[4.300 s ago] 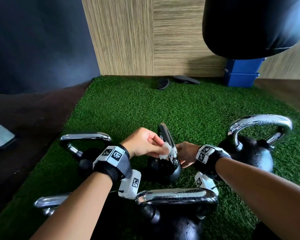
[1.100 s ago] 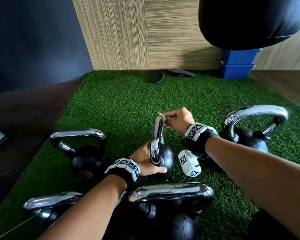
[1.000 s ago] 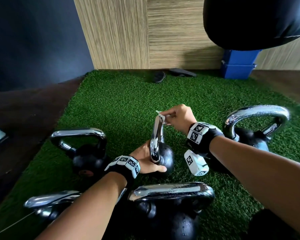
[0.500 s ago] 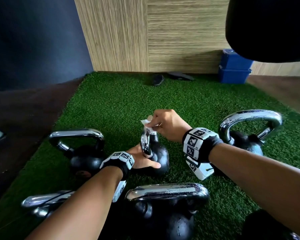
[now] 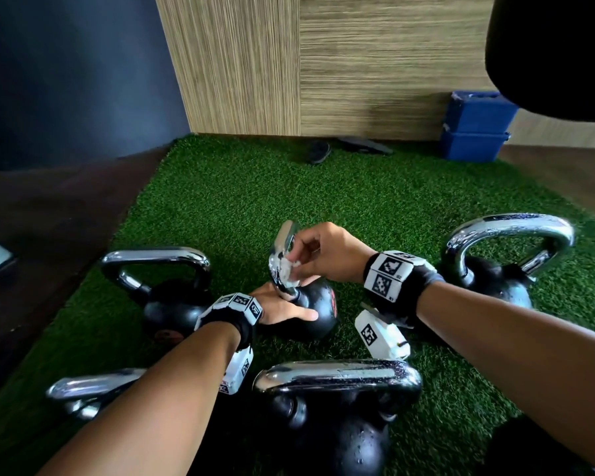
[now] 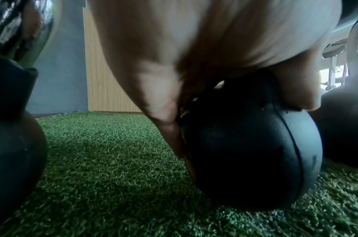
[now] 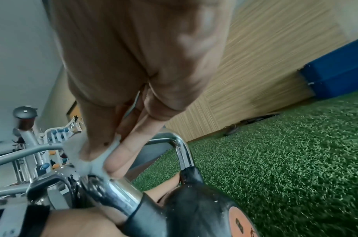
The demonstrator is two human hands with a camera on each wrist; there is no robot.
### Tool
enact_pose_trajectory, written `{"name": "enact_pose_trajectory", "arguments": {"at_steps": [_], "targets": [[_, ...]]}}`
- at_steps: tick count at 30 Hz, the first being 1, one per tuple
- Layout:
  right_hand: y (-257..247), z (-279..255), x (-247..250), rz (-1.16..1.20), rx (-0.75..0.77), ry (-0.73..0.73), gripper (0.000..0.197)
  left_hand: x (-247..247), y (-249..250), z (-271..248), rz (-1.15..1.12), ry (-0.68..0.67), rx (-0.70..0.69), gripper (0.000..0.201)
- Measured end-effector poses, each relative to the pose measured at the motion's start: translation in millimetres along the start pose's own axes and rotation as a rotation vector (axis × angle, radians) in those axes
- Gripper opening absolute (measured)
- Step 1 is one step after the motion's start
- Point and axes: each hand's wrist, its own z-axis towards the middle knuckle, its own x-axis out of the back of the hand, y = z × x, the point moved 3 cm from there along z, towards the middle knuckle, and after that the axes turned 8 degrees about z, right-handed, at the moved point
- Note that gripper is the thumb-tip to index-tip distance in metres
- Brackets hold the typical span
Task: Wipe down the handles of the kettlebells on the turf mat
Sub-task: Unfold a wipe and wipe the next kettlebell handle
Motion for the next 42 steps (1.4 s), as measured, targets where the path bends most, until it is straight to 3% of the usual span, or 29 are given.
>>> {"name": "enact_pose_trajectory", "arguments": {"at_steps": [2,6,8,12,17,22,25,29,31,36,39,42], "targets": [[4.4,-0.9,-6.0,-0.04,-0.046,-0.044,0.019,-2.9,-1.7,0.3,-0.031,-0.036,-0.019,0.081],[16.6,-5.3,-18.1,-0.168,-0.09,-0.061,0.019,-5.7,-5.4,-0.8,-0.114,-0.069,0.012,0.028],[19.9,-5.0,-19.5,-0.153,-0.098,-0.057,0.018,-3.1,-5.2,-3.4,-0.152,-0.066,0.018,0.023],[26.3,-3.1,-19.6,-0.06,-0.156,-0.105,0.02,-1.6,1.8,-7.3,-0.048,-0.05,-0.097,0.042],[26.4,-0.5,-18.2,-0.007,-0.303,-0.284,0.027,-6.8,0.5,-8.5,-0.064,-0.024,-0.015,0.021],[25.2,-7.1,-17.1,0.194,-0.365,-0.265,0.027,-8.0,2.0,-4.5,-0.095,0.003,0.014,0.029],[24.4,-5.8,-16.6,0.142,-0.403,-0.303,0.031,-10.9,2.8,-4.6,-0.082,-0.012,-0.012,0.032],[20.9,-6.1,-16.9,0.286,-0.421,-0.295,0.014,-8.4,5.3,-5.0,0.013,0.03,-0.033,0.044],[22.3,-9.0,-17.0,0.455,-0.476,-0.284,0.022,-10.1,6.1,-4.2,0.062,0.029,-0.038,0.041],[34.0,-22.2,-12.2,0.791,-0.607,-0.301,0.022,-15.8,12.4,-5.6,0.099,0.1,-0.059,0.065],[40.6,-29.9,-6.4,0.878,-0.594,-0.349,0.037,-17.4,21.2,-5.7,0.135,0.07,-0.142,0.073],[42.2,-30.9,-5.6,0.865,-0.591,-0.346,0.03,-16.7,23.0,-7.9,0.202,0.023,-0.107,0.072]]}}
